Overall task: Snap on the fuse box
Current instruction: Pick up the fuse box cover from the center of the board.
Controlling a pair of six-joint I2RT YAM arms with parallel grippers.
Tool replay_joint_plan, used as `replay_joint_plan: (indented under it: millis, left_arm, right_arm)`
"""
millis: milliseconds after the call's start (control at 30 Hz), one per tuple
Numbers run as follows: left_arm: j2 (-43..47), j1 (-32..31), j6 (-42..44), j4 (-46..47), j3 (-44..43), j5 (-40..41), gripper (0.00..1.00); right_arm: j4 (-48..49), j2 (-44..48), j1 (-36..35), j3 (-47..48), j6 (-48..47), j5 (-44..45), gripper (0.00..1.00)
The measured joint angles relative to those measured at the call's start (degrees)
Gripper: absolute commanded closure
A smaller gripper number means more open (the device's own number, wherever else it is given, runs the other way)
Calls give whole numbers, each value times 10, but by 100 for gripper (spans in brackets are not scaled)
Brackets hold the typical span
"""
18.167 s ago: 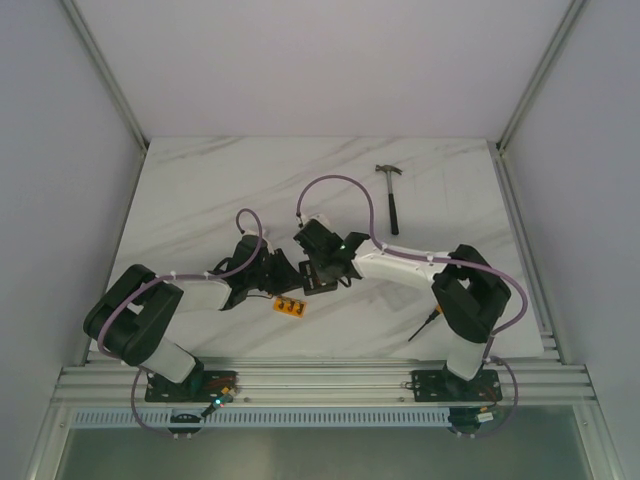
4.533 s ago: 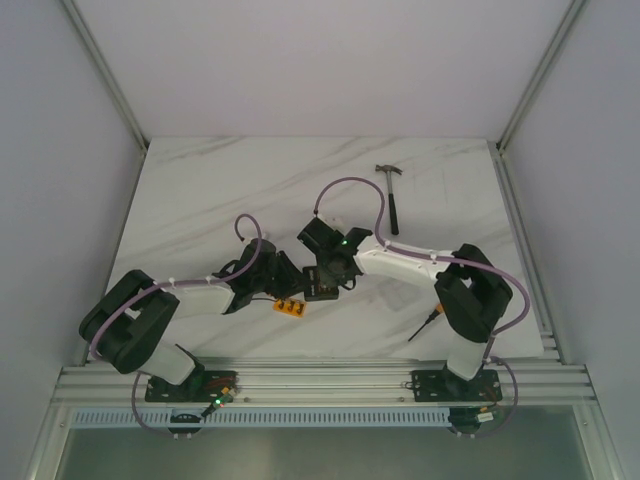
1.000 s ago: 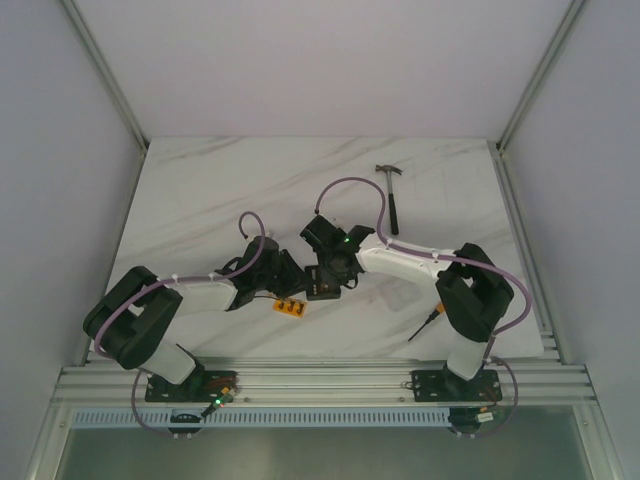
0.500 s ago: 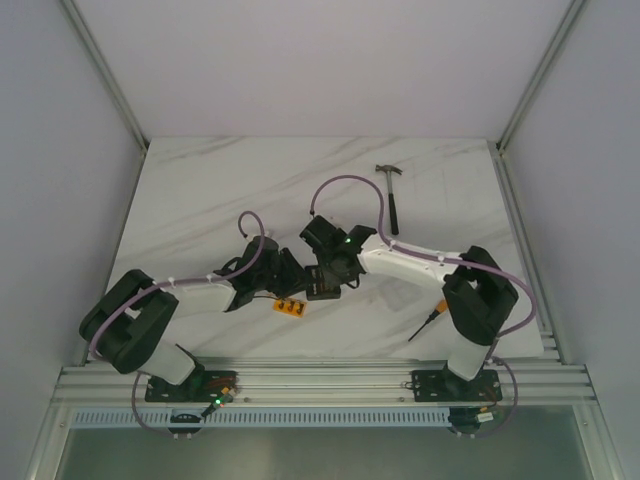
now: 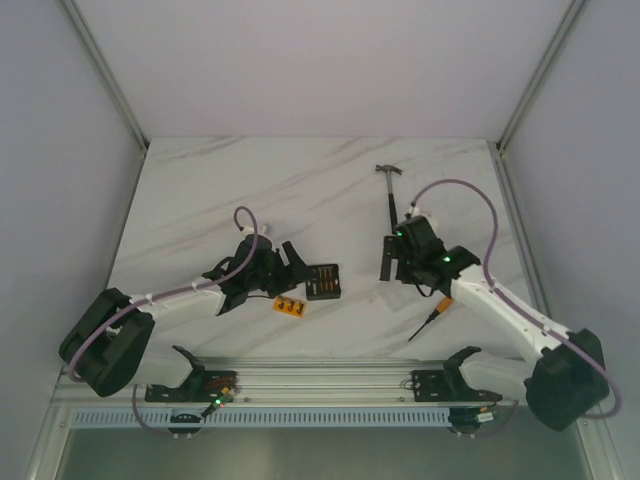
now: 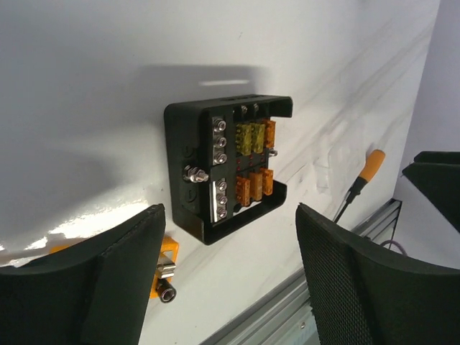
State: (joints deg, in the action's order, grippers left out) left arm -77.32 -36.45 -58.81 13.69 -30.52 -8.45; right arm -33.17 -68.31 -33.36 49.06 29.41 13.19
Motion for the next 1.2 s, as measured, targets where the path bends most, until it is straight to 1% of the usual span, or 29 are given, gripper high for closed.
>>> replay_joint_plan:
  millis: [133, 267, 467, 633, 833, 1000, 1100, 1133, 1200]
  left_arm:
    - [-4, 0, 22, -10, 0, -8, 14]
    - [-9, 0, 37, -19, 0, -16, 12]
    - [-9, 0, 45, -28, 0, -22, 11]
    - [-10, -3, 45, -31, 0, -23, 11]
    - [-10, -4, 44, -31, 0, -22, 11]
    - [-10, -4, 38, -31, 0, -22, 11]
    - [-10, -4, 34, -31, 0, -21, 11]
    - [-10, -4, 33, -31, 0, -20, 11]
    - [-10, -4, 31, -31, 0, -20, 11]
  right_arm:
    - [32, 63, 81, -72, -1, -39, 7]
    - [73, 85, 165, -127, 9, -94, 7]
    - [121, 104, 209, -205, 42, -155, 10]
    - [178, 87, 216, -240, 58, -213, 19]
    - [270, 72, 211, -268, 87, -285, 23]
    - [336, 26, 184, -268, 104, -323, 27]
    - [349, -2, 167, -257, 95, -350, 29]
    - [345, -11, 162, -250, 84, -361, 30]
    - [327, -27, 155, -235, 59, -378, 30]
